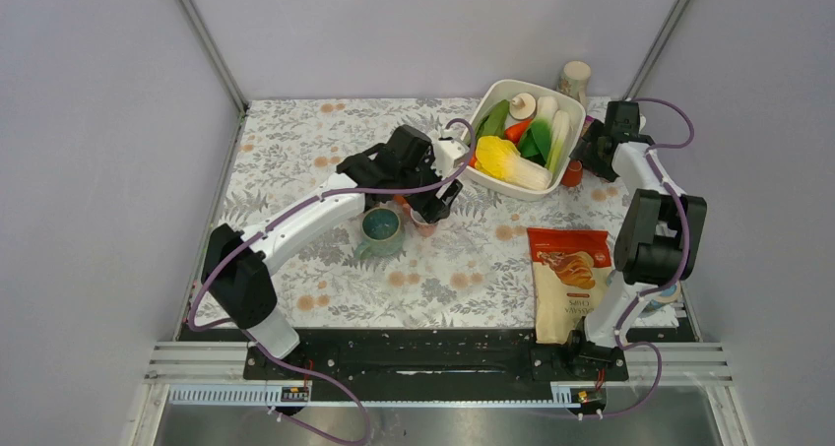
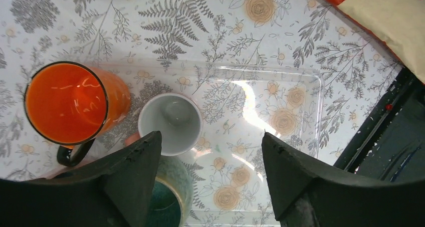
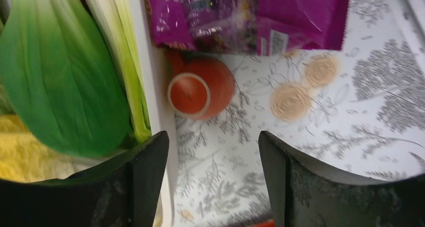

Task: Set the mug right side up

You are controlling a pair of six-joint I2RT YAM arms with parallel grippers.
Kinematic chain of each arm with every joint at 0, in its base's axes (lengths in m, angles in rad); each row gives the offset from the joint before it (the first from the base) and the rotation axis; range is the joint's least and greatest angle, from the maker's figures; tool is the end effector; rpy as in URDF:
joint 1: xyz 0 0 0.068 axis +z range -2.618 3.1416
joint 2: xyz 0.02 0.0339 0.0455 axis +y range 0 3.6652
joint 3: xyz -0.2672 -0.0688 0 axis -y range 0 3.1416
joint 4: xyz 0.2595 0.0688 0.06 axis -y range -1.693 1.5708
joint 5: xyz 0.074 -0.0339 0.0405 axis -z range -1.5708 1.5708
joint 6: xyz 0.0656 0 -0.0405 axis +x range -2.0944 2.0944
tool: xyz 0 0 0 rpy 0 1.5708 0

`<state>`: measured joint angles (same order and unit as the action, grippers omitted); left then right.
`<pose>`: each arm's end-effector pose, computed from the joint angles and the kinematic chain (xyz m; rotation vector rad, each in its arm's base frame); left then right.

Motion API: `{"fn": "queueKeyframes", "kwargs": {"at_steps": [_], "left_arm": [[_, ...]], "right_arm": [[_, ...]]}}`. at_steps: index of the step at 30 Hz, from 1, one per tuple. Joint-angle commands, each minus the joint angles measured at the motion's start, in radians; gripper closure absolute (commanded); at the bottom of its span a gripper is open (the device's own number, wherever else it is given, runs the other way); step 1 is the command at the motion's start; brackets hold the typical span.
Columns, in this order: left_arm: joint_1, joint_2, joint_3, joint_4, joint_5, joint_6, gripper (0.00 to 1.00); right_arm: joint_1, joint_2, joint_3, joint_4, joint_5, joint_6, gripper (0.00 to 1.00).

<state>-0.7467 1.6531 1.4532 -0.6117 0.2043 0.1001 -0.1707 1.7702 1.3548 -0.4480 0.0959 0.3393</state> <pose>0.2870 -0.2837 0.2868 1.0886 2.1739 -0.5440 0.4179 -0.0784 0.2197 0.6543 2.3395 -0.0406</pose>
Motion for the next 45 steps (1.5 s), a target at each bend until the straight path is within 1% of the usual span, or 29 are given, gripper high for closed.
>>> {"fn": "queueKeyframes", "kwargs": {"at_steps": [1,6,11,17,19,21,24,26,32,34,38,40,42,45], "left_arm": [[0.004,-0.095,0.01,-0.033,0.044,0.082,0.23],[0.023,-0.156,-0.027,-0.035,0.071,0.102,0.22],[0.051,-0.161,-0.033,-0.034,0.092,0.106,0.21],[0.07,-0.158,-0.038,-0.029,0.109,0.106,0.21],[0.074,-0.153,-0.038,-0.027,0.109,0.104,0.21],[0.08,-0.156,-0.037,-0.026,0.118,0.102,0.21],[0.083,-0.163,-0.037,-0.028,0.122,0.107,0.21],[0.085,-0.168,-0.036,-0.028,0.124,0.109,0.21],[0.087,-0.18,-0.035,-0.017,0.147,0.103,0.21],[0.086,-0.185,-0.041,-0.011,0.152,0.102,0.21],[0.087,-0.186,-0.048,-0.01,0.15,0.106,0.21],[0.086,-0.187,-0.052,-0.01,0.149,0.108,0.21],[0.086,-0.187,-0.053,-0.01,0.147,0.111,0.21],[0.086,-0.184,-0.049,-0.01,0.15,0.112,0.21]], "right_arm": [[0.0,0.119,0.129,-0.009,-0.031,0.125,0.26],[-0.001,0.2,0.188,-0.016,-0.026,0.18,0.28],[-0.006,0.269,0.235,-0.051,-0.011,0.194,0.28],[-0.009,0.326,0.298,-0.089,-0.071,0.169,0.28],[-0.009,0.334,0.308,-0.116,-0.077,0.151,0.32],[-0.01,0.307,0.272,-0.132,-0.051,0.131,0.35],[-0.012,0.223,0.159,-0.121,0.02,0.097,0.35],[-0.012,0.18,0.105,-0.108,0.027,0.064,0.35],[-0.024,0.106,0.028,-0.152,0.028,-0.01,0.34],[-0.024,0.072,0.004,-0.147,-0.014,-0.037,0.32],[-0.024,0.017,-0.011,-0.142,-0.167,-0.11,0.24],[-0.024,-0.019,-0.033,-0.127,-0.192,-0.143,0.14],[-0.024,-0.049,-0.054,-0.108,-0.205,-0.179,0.08],[-0.024,-0.049,-0.067,-0.078,-0.266,-0.233,0.06]]}}
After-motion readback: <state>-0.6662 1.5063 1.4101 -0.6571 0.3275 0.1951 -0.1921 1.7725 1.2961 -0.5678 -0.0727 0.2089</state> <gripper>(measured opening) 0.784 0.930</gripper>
